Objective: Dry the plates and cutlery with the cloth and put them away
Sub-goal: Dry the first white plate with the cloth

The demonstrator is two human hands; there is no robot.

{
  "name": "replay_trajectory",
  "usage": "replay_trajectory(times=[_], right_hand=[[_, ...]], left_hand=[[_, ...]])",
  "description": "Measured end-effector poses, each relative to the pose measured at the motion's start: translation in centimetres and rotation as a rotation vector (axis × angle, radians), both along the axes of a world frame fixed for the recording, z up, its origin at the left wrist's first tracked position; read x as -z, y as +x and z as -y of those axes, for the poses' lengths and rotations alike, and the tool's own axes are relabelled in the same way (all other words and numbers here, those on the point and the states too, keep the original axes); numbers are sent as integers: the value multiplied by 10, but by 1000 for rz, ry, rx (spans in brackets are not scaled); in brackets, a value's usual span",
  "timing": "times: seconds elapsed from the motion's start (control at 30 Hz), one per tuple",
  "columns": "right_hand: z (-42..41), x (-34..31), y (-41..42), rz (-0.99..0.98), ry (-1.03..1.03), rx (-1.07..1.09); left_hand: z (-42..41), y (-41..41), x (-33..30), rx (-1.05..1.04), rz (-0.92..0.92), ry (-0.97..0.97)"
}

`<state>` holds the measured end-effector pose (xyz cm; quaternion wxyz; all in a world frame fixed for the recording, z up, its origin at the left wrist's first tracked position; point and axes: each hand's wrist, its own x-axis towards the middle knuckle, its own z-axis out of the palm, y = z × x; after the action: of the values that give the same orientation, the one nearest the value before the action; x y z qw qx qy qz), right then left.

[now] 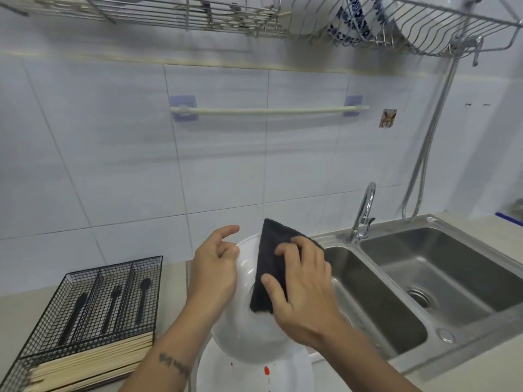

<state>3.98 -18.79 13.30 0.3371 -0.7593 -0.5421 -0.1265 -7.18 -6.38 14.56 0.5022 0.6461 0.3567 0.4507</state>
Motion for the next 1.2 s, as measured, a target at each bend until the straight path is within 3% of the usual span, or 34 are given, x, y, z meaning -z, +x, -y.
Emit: replay_trajectory(times=[0.13, 0.33, 0.57, 0.77, 1.0, 1.2], right_hand=[[-21, 4, 3, -25, -8, 41], [-15, 15, 27, -278, 70, -11], [-36, -7, 4, 190, -18, -50], [-20, 3, 37, -182, 48, -33], [-24, -7, 39, 9, 62, 10], [-23, -17, 43, 76, 72, -22]], left_hand=[[1, 3, -13, 25, 58, 22], [-13, -17, -12, -77, 217, -65], [-3, -5, -6, -41, 224, -57], [-5, -19, 9, -66, 335, -164], [-23, -16, -3, 8, -71, 128], [-14, -9, -8, 6, 156, 13]])
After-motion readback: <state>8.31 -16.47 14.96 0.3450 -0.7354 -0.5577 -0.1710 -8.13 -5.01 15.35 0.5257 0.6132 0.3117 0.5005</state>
